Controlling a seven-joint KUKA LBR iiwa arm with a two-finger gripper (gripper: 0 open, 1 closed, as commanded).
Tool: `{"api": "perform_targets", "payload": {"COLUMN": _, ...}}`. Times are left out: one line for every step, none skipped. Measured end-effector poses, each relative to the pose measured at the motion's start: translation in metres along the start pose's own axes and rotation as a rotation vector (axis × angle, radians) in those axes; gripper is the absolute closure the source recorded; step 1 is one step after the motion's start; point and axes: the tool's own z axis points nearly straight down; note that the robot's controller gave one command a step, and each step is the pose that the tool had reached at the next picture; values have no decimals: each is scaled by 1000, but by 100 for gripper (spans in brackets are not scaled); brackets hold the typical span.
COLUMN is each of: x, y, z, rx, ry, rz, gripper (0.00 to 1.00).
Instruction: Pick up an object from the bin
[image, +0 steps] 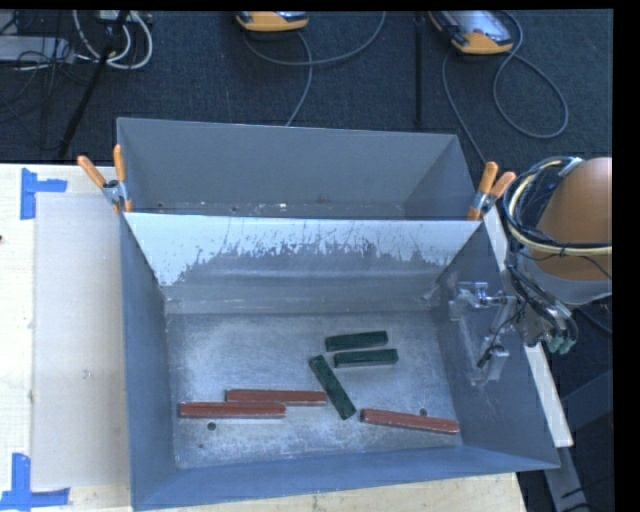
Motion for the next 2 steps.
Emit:
{"api": "perform_targets", "payload": {"x": 41, "y": 89, "z": 107, "rx": -4, "ry": 8, "rz": -56, "gripper": 0}}
{"api": "perform_targets", "payload": {"x": 39, "y": 86, "z": 104, "rx": 0, "ry": 1, "rz": -55, "gripper": 100}}
